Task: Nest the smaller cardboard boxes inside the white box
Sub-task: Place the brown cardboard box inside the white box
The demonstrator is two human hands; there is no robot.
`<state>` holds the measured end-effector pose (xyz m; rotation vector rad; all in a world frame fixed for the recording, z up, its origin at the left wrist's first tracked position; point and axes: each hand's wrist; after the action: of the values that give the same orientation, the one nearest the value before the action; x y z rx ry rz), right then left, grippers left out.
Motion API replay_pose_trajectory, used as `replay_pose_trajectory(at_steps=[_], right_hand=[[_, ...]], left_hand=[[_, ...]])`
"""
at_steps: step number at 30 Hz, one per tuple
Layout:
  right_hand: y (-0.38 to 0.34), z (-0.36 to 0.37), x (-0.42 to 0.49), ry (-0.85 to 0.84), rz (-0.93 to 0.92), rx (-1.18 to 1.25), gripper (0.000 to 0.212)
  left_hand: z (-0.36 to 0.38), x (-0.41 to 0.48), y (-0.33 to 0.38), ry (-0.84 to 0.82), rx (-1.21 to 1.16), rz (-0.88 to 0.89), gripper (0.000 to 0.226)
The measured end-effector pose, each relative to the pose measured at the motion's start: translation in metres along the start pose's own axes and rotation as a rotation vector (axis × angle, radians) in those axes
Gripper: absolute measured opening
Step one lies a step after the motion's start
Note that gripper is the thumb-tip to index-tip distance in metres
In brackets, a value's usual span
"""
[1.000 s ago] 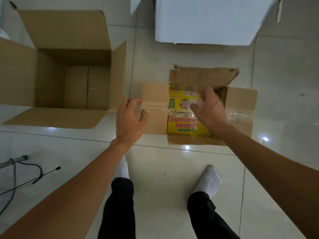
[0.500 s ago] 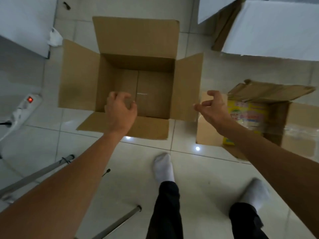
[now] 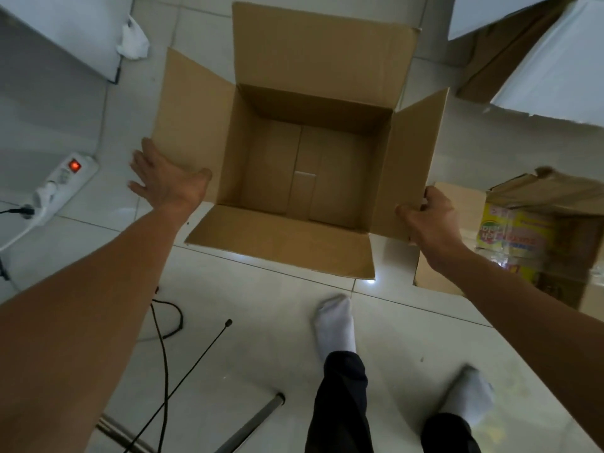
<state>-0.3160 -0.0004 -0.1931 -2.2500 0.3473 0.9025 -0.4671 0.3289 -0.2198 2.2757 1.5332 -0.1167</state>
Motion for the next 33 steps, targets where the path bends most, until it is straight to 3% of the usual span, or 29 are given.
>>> replay_pose_trajectory(at_steps=[3, 8, 10, 16, 20, 24, 33], right_hand=[[-0.002, 0.003, 0.001, -0.019, 0.012, -0.016, 0.02], [-0.013, 0.013, 0.001, -0.031, 0.011, -0.101, 0.025], [-0.021, 0.015, 0.001, -0.032, 0.016, -0.139, 0.029], [-0.039, 0.015, 0.009, 0.043, 0.033, -0.158, 0.027], [-0.039, 0.013, 0.005, -0.002, 0.076, -0.04, 0.014], [-0.039, 0.008, -0.005, -0.016, 0.092, 0.055, 0.011], [-0.052, -0.045, -0.033, 0.066, -0.014, -0.057, 0.016]], left_hand=[[-0.007, 0.004, -0.006, 0.034, -0.099, 0.008, 0.093], [-0.012, -0.006, 0.0, 0.133, -0.2, 0.056, 0.033], [-0.01, -0.01, 0.005, 0.15, -0.192, 0.099, 0.021], [-0.012, -0.006, 0.015, 0.08, -0.075, 0.109, 0.023], [-0.016, -0.01, 0.019, 0.062, -0.053, 0.208, 0.033], [-0.024, -0.02, 0.023, 0.089, -0.1, 0.264, 0.038], [-0.059, -0.062, 0.037, 0.13, -0.279, 0.394, 0.048]])
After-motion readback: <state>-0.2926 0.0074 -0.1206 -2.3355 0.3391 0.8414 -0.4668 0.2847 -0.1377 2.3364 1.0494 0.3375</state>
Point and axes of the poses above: each hand's wrist, its own x-axis towards the middle knuckle, its own z-axis out of the palm, y = z × x, and after that the axes turned 9 degrees about z, right-handed
